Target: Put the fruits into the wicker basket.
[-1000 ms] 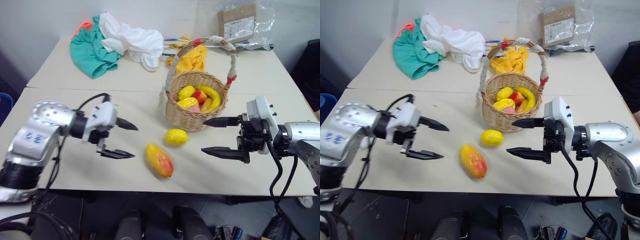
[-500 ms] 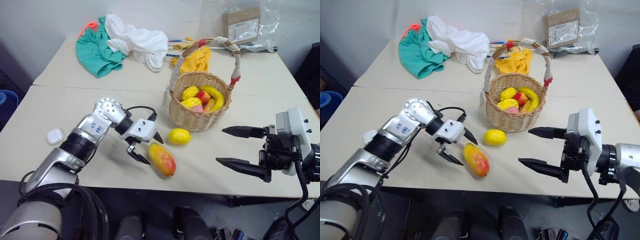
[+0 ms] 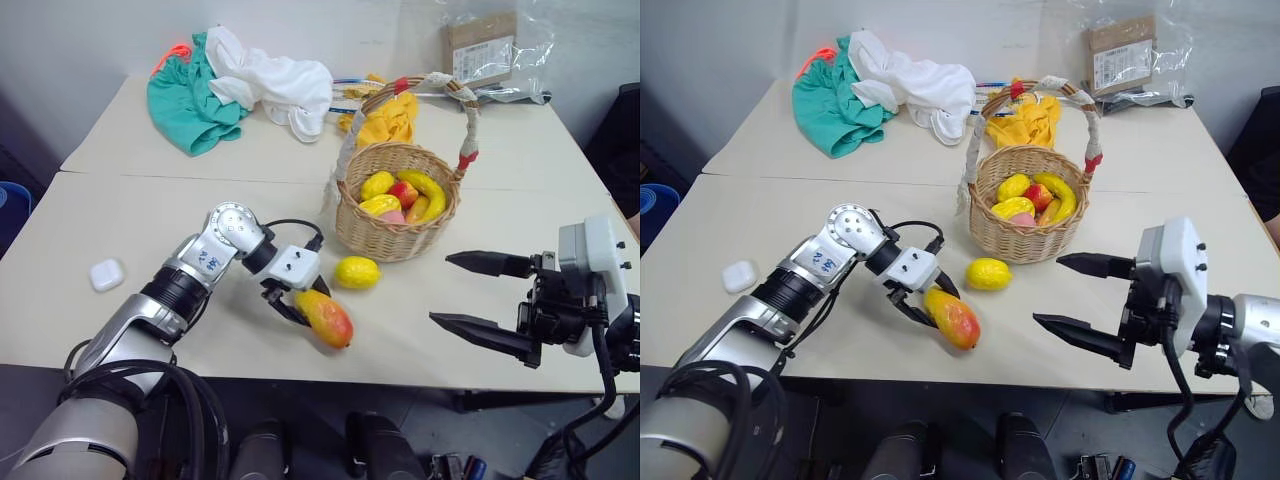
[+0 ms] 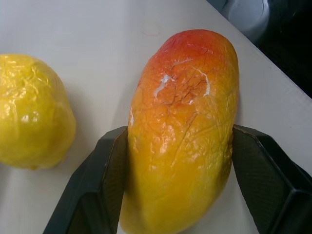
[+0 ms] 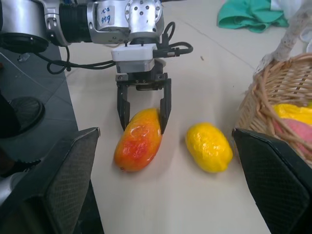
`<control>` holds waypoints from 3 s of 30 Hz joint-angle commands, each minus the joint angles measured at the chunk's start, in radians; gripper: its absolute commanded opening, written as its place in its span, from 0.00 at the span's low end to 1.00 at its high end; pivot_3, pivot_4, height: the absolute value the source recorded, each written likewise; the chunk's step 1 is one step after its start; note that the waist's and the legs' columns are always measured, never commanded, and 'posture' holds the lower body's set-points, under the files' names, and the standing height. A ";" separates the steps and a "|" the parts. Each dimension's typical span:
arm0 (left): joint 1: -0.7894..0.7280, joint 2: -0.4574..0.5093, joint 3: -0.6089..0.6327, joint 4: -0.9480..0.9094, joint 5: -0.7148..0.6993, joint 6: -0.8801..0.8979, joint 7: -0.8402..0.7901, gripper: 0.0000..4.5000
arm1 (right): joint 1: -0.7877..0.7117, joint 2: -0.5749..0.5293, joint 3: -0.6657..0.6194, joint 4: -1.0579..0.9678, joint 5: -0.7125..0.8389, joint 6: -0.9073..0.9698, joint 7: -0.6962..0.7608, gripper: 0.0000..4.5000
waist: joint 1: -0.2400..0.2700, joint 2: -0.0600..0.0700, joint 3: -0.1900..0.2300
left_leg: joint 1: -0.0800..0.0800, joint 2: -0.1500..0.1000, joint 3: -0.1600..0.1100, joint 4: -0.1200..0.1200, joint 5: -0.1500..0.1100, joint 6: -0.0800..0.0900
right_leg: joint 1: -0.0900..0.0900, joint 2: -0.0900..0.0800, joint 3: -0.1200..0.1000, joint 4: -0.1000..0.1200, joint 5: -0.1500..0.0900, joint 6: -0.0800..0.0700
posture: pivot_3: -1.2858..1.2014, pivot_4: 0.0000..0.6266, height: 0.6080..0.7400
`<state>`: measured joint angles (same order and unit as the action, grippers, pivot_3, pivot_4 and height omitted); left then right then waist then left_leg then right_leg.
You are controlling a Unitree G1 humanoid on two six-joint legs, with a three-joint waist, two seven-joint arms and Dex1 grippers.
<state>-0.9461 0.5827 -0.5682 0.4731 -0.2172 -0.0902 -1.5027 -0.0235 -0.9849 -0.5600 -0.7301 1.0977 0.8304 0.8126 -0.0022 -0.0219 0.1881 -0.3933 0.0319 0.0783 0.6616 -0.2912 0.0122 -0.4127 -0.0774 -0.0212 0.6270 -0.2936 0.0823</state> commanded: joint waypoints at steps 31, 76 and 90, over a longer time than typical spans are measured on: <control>-0.184 -0.243 0.372 -0.032 -0.035 0.396 0.285 1.00 | -0.031 0.034 0.081 -0.001 -0.015 -0.067 -0.061 1.00 | 0.018 0.000 0.000 | -0.010 -0.004 -0.005 0.005 0.003 -0.001 | -0.003 -0.002 -0.005 -0.001 0.002 0.008 | 0.52 0.24 1.00; -0.420 -0.517 0.442 0.410 0.120 0.419 0.701 0.76 | -0.020 0.038 0.104 -0.029 0.013 -0.093 -0.145 1.00 | 0.024 0.000 0.000 | -0.012 -0.013 -0.009 0.012 0.000 0.012 | -0.001 -0.002 -0.007 -0.002 0.006 0.016 | 0.52 0.24 1.00; -0.222 -0.341 0.541 -0.068 -0.129 0.484 0.351 0.99 | -0.140 0.085 0.189 0.140 -0.190 -0.119 -0.298 1.00 | 0.015 0.000 0.000 | -0.013 -0.012 -0.008 0.012 0.000 0.011 | -0.002 -0.007 -0.010 -0.002 0.006 0.015 | 0.52 0.24 1.00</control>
<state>-1.1806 0.2062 -0.0773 0.5776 -0.2339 0.3369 -1.0556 -0.1443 -0.9112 -0.3684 -0.6323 0.9653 0.7356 0.5666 0.0129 -0.0220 0.1883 -0.4061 0.0205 0.0709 0.6733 -0.2908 0.0219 -0.4144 -0.0874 -0.0266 0.6262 -0.2880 0.0972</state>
